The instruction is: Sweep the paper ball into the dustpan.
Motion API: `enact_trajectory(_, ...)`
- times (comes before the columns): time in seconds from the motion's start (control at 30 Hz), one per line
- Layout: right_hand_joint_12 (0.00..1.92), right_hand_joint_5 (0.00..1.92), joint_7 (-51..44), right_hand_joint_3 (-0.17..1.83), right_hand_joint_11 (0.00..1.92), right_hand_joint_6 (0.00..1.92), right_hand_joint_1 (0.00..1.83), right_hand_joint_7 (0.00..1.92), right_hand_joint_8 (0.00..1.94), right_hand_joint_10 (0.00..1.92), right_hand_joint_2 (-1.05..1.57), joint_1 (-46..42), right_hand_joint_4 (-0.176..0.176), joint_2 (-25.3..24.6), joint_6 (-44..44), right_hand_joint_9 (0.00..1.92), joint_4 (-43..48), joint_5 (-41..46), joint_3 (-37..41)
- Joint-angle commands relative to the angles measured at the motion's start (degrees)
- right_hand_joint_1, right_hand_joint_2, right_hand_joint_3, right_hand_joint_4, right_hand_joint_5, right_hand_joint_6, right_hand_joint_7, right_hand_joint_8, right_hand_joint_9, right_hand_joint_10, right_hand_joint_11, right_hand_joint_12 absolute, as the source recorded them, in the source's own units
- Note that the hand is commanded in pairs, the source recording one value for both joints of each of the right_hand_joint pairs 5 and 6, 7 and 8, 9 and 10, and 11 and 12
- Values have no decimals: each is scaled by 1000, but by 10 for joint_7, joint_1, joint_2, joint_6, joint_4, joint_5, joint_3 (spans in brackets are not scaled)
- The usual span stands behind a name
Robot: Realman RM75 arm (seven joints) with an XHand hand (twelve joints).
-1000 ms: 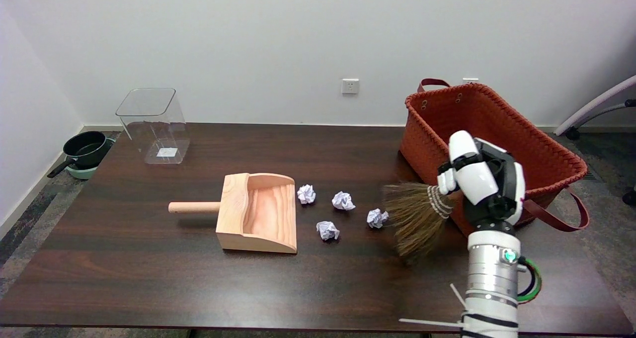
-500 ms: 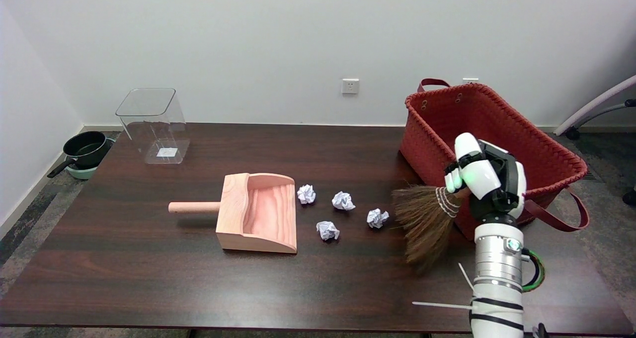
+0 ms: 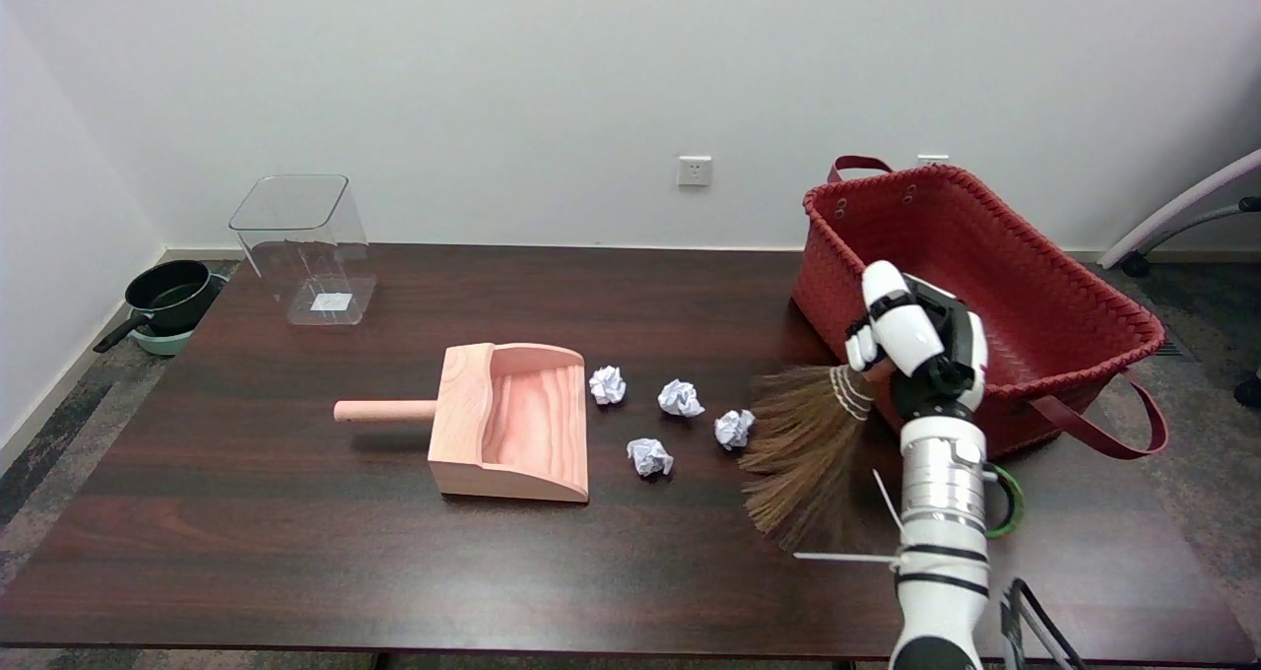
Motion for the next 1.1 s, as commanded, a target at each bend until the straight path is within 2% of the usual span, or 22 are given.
enact_trajectory(0.03,1920,1920,1,1407,1920,1920,1006,1920,1920,1920,1571,141,0,29,47,1920,47,86,-77)
enact_trajectory(0.33,1920,1920,1,1508,1920,1920,985,1920,1920,1920,1571,183,0,21,84,1920,10,111,-122)
enact_trajectory(0.6,1920,1920,1,1560,1920,1920,958,1920,1920,1920,1571,220,0,-32,94,1920,-6,122,-172)
enact_trajectory(0.8,1920,1920,4,1589,1920,1920,904,1920,1920,1920,1571,220,0,-37,104,1920,-27,152,-222)
enact_trajectory(0.9,1920,1920,1,1619,1920,1920,883,1920,1920,1920,1556,209,0,-31,121,1920,-49,150,-218)
enact_trajectory(1.1,1920,1920,1,1572,1920,1920,865,1920,1920,1920,1561,194,0,29,132,1920,-92,148,-207)
